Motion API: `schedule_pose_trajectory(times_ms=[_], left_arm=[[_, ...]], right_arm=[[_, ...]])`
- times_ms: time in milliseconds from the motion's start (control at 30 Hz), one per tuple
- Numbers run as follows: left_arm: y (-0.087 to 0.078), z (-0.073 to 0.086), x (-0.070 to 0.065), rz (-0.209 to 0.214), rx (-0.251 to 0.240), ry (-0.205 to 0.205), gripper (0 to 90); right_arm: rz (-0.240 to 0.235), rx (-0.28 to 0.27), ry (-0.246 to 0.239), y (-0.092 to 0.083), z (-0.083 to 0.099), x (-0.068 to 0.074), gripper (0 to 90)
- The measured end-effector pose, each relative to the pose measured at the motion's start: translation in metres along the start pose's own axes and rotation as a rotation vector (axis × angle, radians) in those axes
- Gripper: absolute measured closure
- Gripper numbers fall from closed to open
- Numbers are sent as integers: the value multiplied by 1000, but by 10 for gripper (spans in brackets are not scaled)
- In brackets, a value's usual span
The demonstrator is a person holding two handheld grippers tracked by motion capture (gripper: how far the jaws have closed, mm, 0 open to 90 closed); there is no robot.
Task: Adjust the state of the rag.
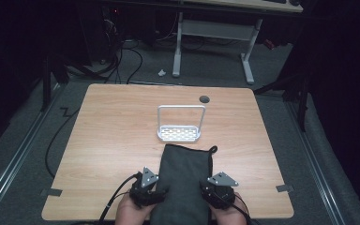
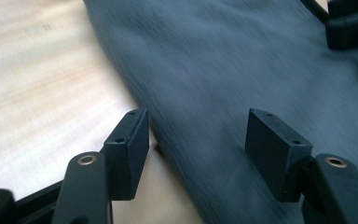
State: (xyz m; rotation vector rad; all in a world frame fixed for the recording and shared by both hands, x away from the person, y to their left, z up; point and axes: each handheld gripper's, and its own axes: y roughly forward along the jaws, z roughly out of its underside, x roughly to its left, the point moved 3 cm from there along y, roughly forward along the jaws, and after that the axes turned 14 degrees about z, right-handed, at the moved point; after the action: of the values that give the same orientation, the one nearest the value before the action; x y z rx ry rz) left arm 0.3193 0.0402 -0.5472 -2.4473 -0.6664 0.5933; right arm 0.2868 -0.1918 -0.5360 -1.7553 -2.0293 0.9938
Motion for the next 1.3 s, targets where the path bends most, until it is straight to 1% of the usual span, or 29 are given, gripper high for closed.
schedule_pose_trajectory(times_ms=[33,67,100,133,200,267,333,433,500,533,567,600,633,667,700,733,767,833,867,900,967,1033,1067,1100,1133,1200,1300], left_arm=[[4,-3,4,-5,7,-4,402],[8,-5,9,-8,19,-6,402],[11,-7,11,-16,21,5,402],[12,-8,11,-21,25,7,403],[12,-7,8,-26,41,23,409],[10,-4,3,-32,45,38,410],[5,2,-1,-27,39,34,410],[-5,13,-10,-23,34,40,411],[-12,20,-15,-10,31,26,411],[-15,21,-16,0,30,23,410],[-17,19,-14,-8,19,25,402],[-19,15,-9,-14,-3,14,400],[-20,9,-1,-8,-21,-9,402],[-20,1,6,-5,-40,-27,403],[-18,-7,14,-4,-57,-31,410],[-14,-14,21,-6,-63,-38,418],[-9,-20,29,-10,-58,-53,422],[4,-30,45,-1,-46,-87,422],[7,-32,49,4,-44,-102,423],[12,-35,53,11,-41,-117,428],[19,-39,57,16,-37,-130,433],[24,-40,57,27,-21,-137,437],[26,-41,56,34,-24,-148,440],[27,-41,55,38,-25,-151,449],[28,-42,54,32,-20,-150,455],[30,-41,54,32,-14,-154,459],[32,-42,54,34,-25,-163,476]], right_arm=[[11,-5,3,4,-2,-2,605],[18,3,24,7,-4,-4,610],[15,12,33,11,-5,-6,610],[21,19,30,14,-5,-7,612],[19,25,18,16,-4,-8,613],[18,23,4,14,-1,-7,613],[6,21,-1,10,2,-7,615],[-19,16,-4,3,8,-6,619],[-39,8,-14,-1,12,-3,620],[-44,0,-27,-2,13,-1,620],[-46,-7,-41,-3,14,1,619],[-45,-13,-44,-3,14,1,619],[-54,-13,-37,-3,14,0,619],[-66,-14,-21,-2,13,-1,619],[-64,-21,-13,-2,12,-4,620],[-56,-30,0,-2,10,-7,620],[-53,-33,22,-1,7,-10,619],[-33,-40,54,3,0,-19,618],[-31,-41,77,7,-5,-25,615],[-29,-42,87,10,-8,-28,608],[-31,-31,103,20,-14,-32,580],[-41,-11,117,33,-20,-32,547],[-46,-5,117,37,-22,-32,543],[-39,1,118,41,-24,-30,539],[-27,5,112,45,-25,-29,529],[-13,26,123,50,-27,-28,514],[-2,39,121,55,-27,-26,496]])
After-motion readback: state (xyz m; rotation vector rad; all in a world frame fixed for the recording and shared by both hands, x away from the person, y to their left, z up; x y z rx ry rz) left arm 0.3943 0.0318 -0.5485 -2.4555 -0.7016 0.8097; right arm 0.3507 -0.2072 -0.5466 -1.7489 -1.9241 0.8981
